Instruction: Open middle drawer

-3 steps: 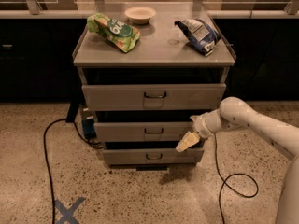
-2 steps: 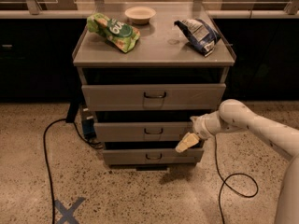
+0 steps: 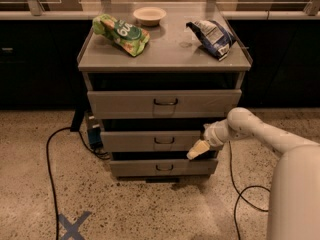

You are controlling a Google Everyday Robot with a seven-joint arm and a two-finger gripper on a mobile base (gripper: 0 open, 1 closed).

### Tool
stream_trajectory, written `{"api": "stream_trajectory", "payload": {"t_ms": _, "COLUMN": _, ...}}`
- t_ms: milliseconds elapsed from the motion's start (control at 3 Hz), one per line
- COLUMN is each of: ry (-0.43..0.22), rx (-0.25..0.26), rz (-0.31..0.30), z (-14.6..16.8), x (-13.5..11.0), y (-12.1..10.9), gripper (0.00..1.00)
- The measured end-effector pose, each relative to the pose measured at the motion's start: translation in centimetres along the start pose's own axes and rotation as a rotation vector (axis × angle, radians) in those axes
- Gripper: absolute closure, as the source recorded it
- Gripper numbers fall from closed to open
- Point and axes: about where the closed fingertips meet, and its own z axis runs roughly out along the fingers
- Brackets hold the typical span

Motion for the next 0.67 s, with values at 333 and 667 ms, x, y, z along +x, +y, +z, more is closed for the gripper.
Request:
{"api": "stream_trajectory", "payload": {"t_ms": 333, "ry": 0.013, "rx": 0.004, "rz": 0.024, "z": 0.6, "x": 0.3, "y": -0.5, "gripper": 0.00}}
{"api": "stream_trajectory", "payload": {"t_ms": 667, "ry": 0.019, "rx": 0.005, "rz": 0.065, "z": 1.5, "x": 0.6, "y": -1.6, "gripper": 0.00}}
